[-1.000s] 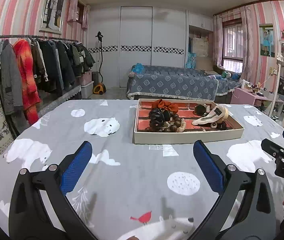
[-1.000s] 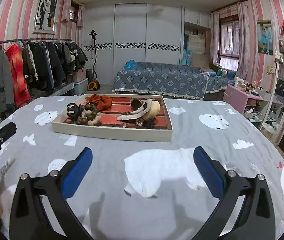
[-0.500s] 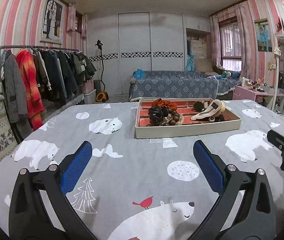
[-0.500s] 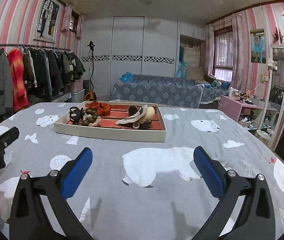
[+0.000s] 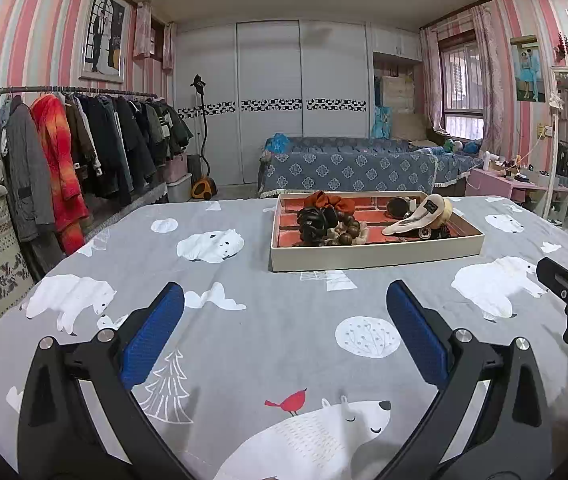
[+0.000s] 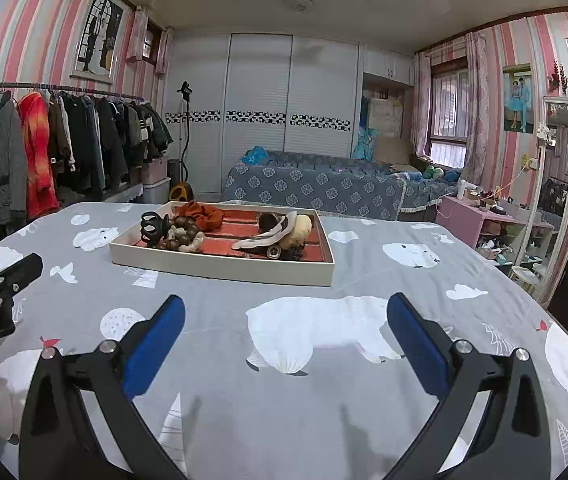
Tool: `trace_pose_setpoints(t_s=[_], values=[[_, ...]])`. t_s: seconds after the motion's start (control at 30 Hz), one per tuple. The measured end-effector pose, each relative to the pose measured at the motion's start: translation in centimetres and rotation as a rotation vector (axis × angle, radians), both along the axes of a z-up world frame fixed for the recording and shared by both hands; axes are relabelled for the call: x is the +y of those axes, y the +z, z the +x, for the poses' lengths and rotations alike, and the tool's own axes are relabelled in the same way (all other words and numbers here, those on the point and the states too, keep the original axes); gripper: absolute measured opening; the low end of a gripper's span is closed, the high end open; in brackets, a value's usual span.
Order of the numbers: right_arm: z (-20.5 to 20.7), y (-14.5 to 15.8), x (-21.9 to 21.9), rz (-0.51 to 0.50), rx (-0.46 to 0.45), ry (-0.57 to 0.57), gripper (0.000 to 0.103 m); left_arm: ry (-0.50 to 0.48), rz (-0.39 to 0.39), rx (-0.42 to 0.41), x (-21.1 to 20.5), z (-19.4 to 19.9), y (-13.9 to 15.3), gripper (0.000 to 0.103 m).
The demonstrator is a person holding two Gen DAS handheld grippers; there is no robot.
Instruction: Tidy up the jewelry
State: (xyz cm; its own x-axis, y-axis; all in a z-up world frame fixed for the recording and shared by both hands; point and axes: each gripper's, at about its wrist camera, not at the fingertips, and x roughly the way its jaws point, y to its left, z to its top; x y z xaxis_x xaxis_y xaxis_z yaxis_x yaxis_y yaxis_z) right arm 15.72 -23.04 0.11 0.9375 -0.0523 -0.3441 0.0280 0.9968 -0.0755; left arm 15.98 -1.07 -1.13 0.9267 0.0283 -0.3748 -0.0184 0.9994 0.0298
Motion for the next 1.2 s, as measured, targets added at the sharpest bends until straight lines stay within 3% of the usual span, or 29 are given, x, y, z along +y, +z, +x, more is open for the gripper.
trace_pose_setpoints(t_s=[1.2], values=[[0.13,0.08,-0.25,0.01,0.007,-0.005,0.099,0.012,-0.003,-0.004,0.47,-0.05,0.43,0.098]])
